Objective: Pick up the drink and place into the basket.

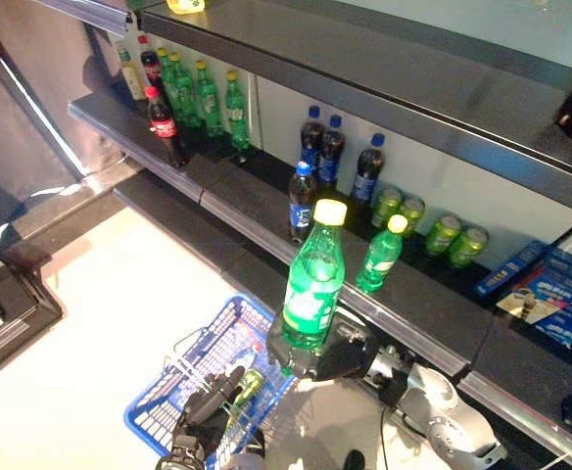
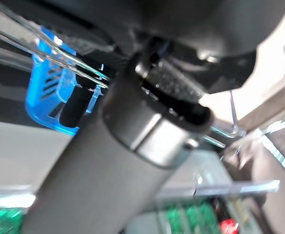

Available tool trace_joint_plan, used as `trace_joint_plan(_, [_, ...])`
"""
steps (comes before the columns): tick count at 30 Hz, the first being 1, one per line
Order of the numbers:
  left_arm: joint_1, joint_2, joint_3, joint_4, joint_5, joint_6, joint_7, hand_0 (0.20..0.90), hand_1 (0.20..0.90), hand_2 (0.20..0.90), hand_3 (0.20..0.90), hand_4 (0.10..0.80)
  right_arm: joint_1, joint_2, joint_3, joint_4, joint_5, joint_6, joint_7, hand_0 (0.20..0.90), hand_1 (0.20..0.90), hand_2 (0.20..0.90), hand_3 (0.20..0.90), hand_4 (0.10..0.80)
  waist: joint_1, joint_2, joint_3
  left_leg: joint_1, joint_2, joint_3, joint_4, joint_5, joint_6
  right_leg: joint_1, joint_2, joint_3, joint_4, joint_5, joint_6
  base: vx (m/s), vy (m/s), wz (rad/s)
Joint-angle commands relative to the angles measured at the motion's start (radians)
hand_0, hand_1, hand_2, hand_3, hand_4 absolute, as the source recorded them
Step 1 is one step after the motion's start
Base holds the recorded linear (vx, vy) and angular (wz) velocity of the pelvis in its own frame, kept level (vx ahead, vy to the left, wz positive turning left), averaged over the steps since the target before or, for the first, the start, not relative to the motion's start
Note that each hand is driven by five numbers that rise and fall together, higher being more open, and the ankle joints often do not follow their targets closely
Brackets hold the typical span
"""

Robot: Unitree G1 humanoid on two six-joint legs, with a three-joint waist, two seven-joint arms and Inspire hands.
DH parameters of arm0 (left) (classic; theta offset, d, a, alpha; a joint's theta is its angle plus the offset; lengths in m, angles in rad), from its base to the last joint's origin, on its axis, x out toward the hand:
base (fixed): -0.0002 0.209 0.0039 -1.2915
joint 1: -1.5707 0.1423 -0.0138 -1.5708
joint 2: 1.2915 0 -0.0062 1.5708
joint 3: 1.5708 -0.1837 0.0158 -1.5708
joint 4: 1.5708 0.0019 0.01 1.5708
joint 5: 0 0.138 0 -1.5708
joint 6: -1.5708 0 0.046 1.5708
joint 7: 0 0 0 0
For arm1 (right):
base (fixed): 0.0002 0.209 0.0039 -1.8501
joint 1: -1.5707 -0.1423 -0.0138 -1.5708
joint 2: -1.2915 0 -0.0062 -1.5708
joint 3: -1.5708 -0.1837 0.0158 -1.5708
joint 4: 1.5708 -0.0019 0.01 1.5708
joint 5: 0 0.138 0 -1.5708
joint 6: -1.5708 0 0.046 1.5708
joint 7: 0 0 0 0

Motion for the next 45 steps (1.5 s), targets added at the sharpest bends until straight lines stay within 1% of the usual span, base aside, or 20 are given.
trace_joint_plan(1, [-0.095, 0.096, 0.045, -0.300, -0.017, -0.104, -0.246, 0.300, 0.300, 0.300, 0.200, 0.100, -0.156, 0.084, 0.031, -0.149, 0.036, -0.191, -0.057, 0.300, 0.300, 0.300, 0.200, 0.100, 0.026, 0.032, -0.080, 0.054, 0.056, -0.021, 0.018, -0.031, -0.017, -0.005, -0.026, -0.004, 0.002, 0.038, -0.035, 0.015, 0.031, 0.05])
trace_joint_plan(2, [-0.095, 0.096, 0.045, -0.300, -0.017, -0.104, -0.246, 0.300, 0.300, 0.300, 0.200, 0.100, -0.156, 0.084, 0.031, -0.149, 0.036, -0.191, -0.057, 0.300, 0.300, 0.300, 0.200, 0.100, 0.026, 0.031, -0.080, 0.054, 0.056, -0.021, 0.018, -0.031, -0.017, -0.005, -0.026, -0.004, 0.002, 0.038, -0.035, 0.016, 0.047, 0.05])
trace_joint_plan(3, [-0.091, 0.108, 0.034, -0.317, -0.027, -0.098, -0.286, 0.300, 0.300, 0.300, 0.200, 0.100, -0.174, 0.087, 0.040, -0.132, 0.016, -0.194, -0.092, 0.300, 0.300, 0.300, 0.200, 0.100, 0.033, 0.034, -0.079, 0.051, 0.055, -0.025, 0.018, -0.031, -0.016, -0.006, -0.029, -0.005, 0.002, 0.039, -0.034, 0.014, 0.045, 0.06])
trace_joint_plan(7, [-0.094, 0.139, 0.003, -0.372, -0.039, -0.076, -0.373, 0.300, 0.300, 0.300, 0.200, 0.100, -0.213, 0.086, 0.056, -0.096, -0.002, -0.201, -0.160, 0.300, 0.300, 0.300, 0.200, 0.100, 0.045, 0.037, -0.075, 0.049, 0.053, -0.035, 0.017, -0.032, -0.013, -0.005, -0.034, -0.010, 0.002, 0.040, -0.031, 0.022, 0.049, 0.12])
trace_joint_plan(11, [-0.121, 0.177, -0.041, -0.458, -0.103, -0.046, -0.448, 0.300, 0.300, 0.300, 0.200, 0.100, -0.241, 0.090, 0.090, -0.056, -0.034, -0.207, -0.224, 0.300, 0.300, 0.300, 0.200, 0.100, 0.053, 0.043, -0.073, 0.050, 0.052, -0.043, 0.017, -0.035, -0.009, -0.001, -0.043, -0.013, 0.002, 0.041, -0.026, 0.036, 0.044, 0.07])
trace_joint_plan(13, [-0.129, 0.194, -0.050, -0.472, -0.112, -0.038, -0.486, 0.300, 0.300, 0.300, 0.200, 0.100, -0.253, 0.089, 0.103, -0.038, -0.036, -0.208, -0.246, 0.300, 0.300, 0.300, 0.200, 0.100, 0.054, 0.044, -0.073, 0.052, 0.051, -0.045, 0.017, -0.036, -0.008, 0.001, -0.045, -0.012, 0.002, 0.041, -0.025, 0.051, 0.040, 0.15])
trace_joint_plan(15, [-0.145, 0.218, -0.071, -0.504, -0.131, -0.036, -0.506, 0.300, 0.300, 0.300, 0.200, 0.100, -0.262, 0.090, 0.120, -0.020, -0.035, -0.212, -0.269, 0.300, 0.300, 0.300, 0.200, 0.100, 0.056, 0.045, -0.072, 0.053, 0.051, -0.048, 0.017, -0.037, -0.007, 0.002, -0.049, -0.012, 0.002, 0.042, -0.023, 0.044, 0.033, 0.15])
trace_joint_plan(19, [-0.162, 0.240, -0.089, -0.544, -0.168, -0.030, -0.540, 0.300, 0.300, 0.300, 0.200, 0.100, -0.262, 0.095, 0.147, 0.005, -0.050, -0.216, -0.298, 0.300, 0.300, 0.300, 0.200, 0.100, 0.057, 0.048, -0.071, 0.053, 0.048, -0.051, 0.018, -0.039, -0.004, 0.001, -0.053, -0.010, 0.004, 0.043, -0.022, 0.041, 0.029, 0.02])
trace_joint_plan(22, [-0.189, 0.258, -0.113, -0.610, -0.205, -0.034, -0.569, 0.300, 0.300, 0.300, 0.200, 0.100, -0.265, 0.105, 0.178, 0.055, -0.056, -0.215, -0.331, 0.300, 0.300, 0.300, 0.200, 0.100, 0.060, 0.051, -0.063, 0.050, 0.046, -0.058, 0.023, -0.042, -0.002, -0.002, -0.058, -0.007, 0.008, 0.043, -0.021, 0.045, 0.034, 0.06])
trace_joint_plan(28, [-0.226, 0.274, -0.138, -0.668, -0.218, -0.044, -0.608, 0.300, 0.300, 0.300, 0.200, 0.100, -0.283, 0.120, 0.220, 0.109, -0.075, -0.206, -0.368, 0.300, 0.300, 0.300, 0.200, 0.100, 0.065, 0.056, -0.051, 0.036, 0.040, -0.069, 0.035, -0.047, 0.002, -0.010, -0.067, -0.003, 0.014, 0.045, -0.020, 0.021, 0.022, 0.08])
trace_joint_plan(33, [-0.245, 0.290, -0.130, -0.700, -0.229, -0.042, -0.633, 0.300, 0.300, 0.300, 0.200, 0.100, -0.299, 0.125, 0.230, 0.176, -0.094, -0.200, -0.394, 0.300, 0.300, 0.300, 0.200, 0.100, 0.074, 0.064, -0.038, 0.018, 0.033, -0.086, 0.043, -0.046, 0.005, -0.018, -0.073, -0.006, 0.018, 0.047, -0.019, 0.003, 0.012, 0.06])
trace_joint_plan(39, [-0.239, 0.279, -0.107, -0.733, -0.244, -0.019, -0.653, 0.300, 0.300, 0.300, 0.200, 0.100, -0.269, 0.148, 0.216, 0.272, -0.081, -0.197, -0.423, 0.300, 0.300, 0.300, 0.200, 0.100, 0.083, 0.072, -0.024, 0.001, 0.023, -0.107, 0.046, -0.046, 0.010, -0.028, -0.083, -0.011, 0.028, 0.046, -0.017, 0.006, 0.020, 0.13])
trace_joint_plan(40, [-0.238, 0.278, -0.106, -0.735, -0.244, -0.019, -0.655, 0.300, 0.300, 0.300, 0.200, 0.100, -0.265, 0.151, 0.214, 0.280, -0.078, -0.192, -0.429, 0.300, 0.300, 0.300, 0.200, 0.100, 0.084, 0.072, -0.023, 0.000, 0.023, -0.108, 0.047, -0.046, 0.010, -0.028, -0.084, -0.012, 0.029, 0.045, -0.017, -0.005, 0.026, 0.11])
trace_joint_plan(41, [-0.232, 0.268, -0.098, -0.736, -0.243, -0.014, -0.675, 0.300, 0.300, 0.300, 0.200, 0.100, -0.244, 0.171, 0.205, 0.328, -0.059, -0.176, -0.443, 0.300, 0.300, 0.300, 0.200, 0.100, 0.086, 0.075, -0.016, -0.006, 0.019, -0.112, 0.047, -0.045, 0.011, -0.033, -0.087, -0.013, 0.032, 0.045, -0.016, -0.010, 0.032, 0.03])
trace_joint_plan(44, [-0.223, 0.260, -0.086, -0.746, -0.245, -0.003, -0.695, 0.300, 0.300, 0.300, 0.200, 0.100, -0.220, 0.191, 0.195, 0.387, -0.029, -0.145, -0.443, 0.300, 0.300, 0.300, 0.200, 0.100, 0.088, 0.078, -0.007, -0.012, 0.017, -0.117, 0.048, -0.045, 0.013, -0.039, -0.091, -0.014, 0.037, 0.045, -0.015, -0.013, 0.025, 0.00])
trace_joint_plan(45, [-0.214, 0.249, -0.079, -0.753, -0.244, 0.003, -0.710, 0.300, 0.300, 0.300, 0.200, 0.100, -0.191, 0.201, 0.191, 0.425, -0.013, -0.137, -0.413, 0.300, 0.300, 0.300, 0.200, 0.100, 0.089, 0.082, 0.002, -0.017, 0.015, -0.120, 0.048, -0.043, 0.015, -0.042, -0.093, -0.015, 0.039, 0.046, -0.014, -0.026, 0.037, 0.02])
